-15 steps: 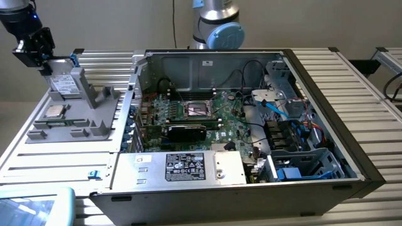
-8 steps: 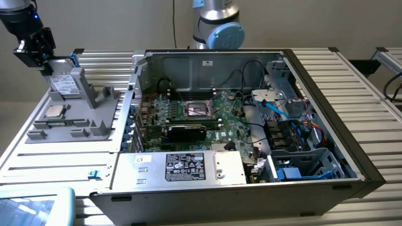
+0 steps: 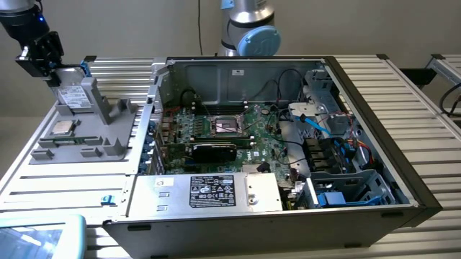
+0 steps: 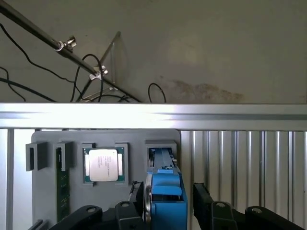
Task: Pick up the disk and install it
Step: 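Pick up the disk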
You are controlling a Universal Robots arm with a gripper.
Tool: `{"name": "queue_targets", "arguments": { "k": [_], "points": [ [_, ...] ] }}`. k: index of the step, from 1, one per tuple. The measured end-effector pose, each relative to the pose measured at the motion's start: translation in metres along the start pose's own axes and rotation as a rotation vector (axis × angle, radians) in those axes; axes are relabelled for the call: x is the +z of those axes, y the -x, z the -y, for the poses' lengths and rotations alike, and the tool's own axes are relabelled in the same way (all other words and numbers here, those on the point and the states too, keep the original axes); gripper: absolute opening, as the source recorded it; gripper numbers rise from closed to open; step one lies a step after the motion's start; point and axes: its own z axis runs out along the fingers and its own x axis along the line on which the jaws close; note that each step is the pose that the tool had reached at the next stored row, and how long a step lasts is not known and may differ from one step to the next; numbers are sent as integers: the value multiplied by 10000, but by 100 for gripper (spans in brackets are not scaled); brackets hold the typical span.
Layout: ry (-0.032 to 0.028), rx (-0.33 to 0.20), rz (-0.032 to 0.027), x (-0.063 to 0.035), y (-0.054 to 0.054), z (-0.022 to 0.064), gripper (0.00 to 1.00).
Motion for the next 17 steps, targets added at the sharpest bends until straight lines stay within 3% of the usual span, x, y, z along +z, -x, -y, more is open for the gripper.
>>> {"name": "queue_targets", "arguments": {
  "k": [11,17],
  "points": [
    [2,-2,166,2,-30,-1,53],
    [3,-2,178,5,-32,-2,53]
  ]
}}
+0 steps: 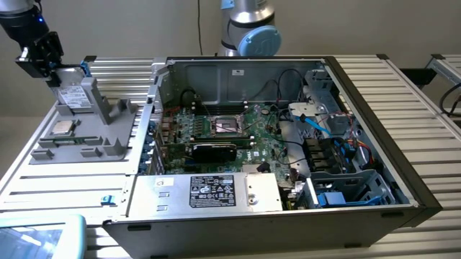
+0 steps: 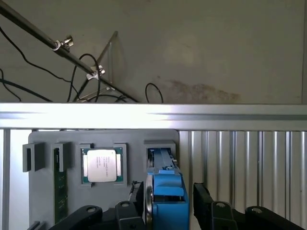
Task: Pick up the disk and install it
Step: 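Pick up the disk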
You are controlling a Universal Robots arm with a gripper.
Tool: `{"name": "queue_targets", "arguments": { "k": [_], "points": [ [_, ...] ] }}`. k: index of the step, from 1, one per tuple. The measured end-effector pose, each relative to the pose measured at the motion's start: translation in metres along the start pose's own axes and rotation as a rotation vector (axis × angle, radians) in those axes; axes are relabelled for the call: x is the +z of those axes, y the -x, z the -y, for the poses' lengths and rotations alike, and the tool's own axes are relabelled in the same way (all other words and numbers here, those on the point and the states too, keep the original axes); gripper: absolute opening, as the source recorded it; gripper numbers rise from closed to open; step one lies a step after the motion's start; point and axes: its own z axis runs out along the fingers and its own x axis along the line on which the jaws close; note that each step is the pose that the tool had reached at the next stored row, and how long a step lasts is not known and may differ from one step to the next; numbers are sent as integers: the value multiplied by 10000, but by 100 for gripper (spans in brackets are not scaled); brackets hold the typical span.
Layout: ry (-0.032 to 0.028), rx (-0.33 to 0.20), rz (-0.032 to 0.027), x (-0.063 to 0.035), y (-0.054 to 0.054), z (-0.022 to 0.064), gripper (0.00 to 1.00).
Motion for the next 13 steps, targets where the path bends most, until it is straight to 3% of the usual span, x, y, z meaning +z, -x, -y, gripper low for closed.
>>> {"name": "queue_targets", "arguments": {
  "k": [4,7,13],
  "points": [
    [-2,0,1,1,0,0,51],
    [-2,-1,13,1,-20,1,38],
    [-1,1,22,1,-35,1,38]
  ]
}}
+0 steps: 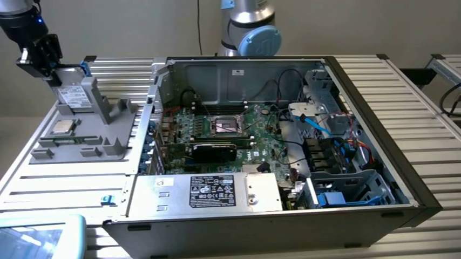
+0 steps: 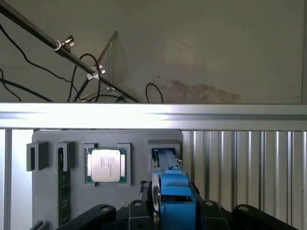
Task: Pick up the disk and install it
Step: 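Pick up the disk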
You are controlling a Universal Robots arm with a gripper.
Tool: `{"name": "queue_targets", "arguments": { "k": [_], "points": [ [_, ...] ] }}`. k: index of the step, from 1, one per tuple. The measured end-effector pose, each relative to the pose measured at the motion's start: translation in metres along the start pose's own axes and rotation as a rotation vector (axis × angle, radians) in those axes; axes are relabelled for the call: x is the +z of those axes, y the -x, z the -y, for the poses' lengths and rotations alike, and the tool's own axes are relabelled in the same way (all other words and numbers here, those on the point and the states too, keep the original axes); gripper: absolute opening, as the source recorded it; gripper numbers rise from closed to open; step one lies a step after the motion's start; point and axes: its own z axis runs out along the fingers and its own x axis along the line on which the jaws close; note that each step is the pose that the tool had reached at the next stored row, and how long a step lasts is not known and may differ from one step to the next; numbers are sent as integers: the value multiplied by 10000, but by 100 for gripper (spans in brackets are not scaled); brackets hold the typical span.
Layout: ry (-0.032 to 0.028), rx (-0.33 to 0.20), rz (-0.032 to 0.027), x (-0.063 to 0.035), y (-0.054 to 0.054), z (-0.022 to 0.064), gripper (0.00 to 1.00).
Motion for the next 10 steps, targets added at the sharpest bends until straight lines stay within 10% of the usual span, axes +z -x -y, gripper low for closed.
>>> {"name": "queue_targets", "arguments": {
  "k": [10],
  "points": [
    [-7,-2,1,-33,-1,0,38]
  ]
}}
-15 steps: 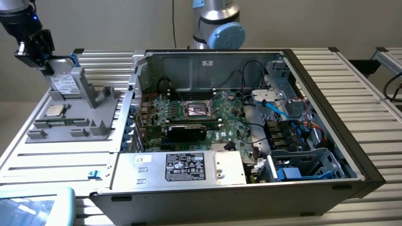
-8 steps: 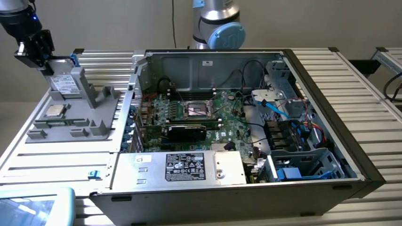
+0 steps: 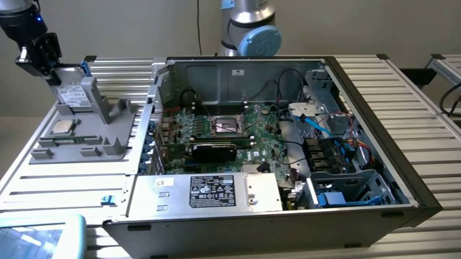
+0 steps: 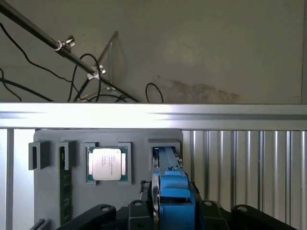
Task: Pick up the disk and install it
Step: 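Pick up the disk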
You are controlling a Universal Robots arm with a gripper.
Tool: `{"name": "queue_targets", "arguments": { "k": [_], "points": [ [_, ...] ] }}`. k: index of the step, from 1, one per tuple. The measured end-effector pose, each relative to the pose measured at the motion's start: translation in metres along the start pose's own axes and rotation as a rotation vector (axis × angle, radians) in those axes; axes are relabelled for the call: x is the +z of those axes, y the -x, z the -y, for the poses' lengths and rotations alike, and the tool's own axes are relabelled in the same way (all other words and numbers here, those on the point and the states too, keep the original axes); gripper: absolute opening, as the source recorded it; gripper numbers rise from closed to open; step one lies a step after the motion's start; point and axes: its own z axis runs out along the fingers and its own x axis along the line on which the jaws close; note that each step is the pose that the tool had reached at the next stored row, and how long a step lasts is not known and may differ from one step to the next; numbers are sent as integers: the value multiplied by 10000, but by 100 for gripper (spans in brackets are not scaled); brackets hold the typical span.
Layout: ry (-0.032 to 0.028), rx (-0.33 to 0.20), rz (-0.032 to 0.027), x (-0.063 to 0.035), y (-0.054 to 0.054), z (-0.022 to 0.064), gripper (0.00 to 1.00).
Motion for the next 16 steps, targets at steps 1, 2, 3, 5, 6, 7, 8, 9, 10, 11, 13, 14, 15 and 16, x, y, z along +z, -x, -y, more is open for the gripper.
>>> {"name": "queue_targets", "arguments": {
  "k": [1,2,3,5,6,7,8,9,10,11,13,14,15,16],
  "points": [
    [0,0,0,0,0,0,38],
    [2,1,-1,-1,0,-1,38],
    [2,0,-1,-1,0,0,38],
    [4,1,-2,-3,1,6,38],
    [4,2,-1,-2,1,6,38],
    [2,1,-1,0,0,7,38],
    [2,1,-1,2,0,7,38],
    [2,0,-1,3,0,7,38],
    [2,0,-3,6,0,8,38],
    [1,0,-11,9,3,7,38],
    [2,4,-36,16,22,6,40],
    [0,8,-44,19,29,7,40],
    [0,14,-52,20,34,6,40],
    [1,15,-57,21,34,6,46]
  ]
}}
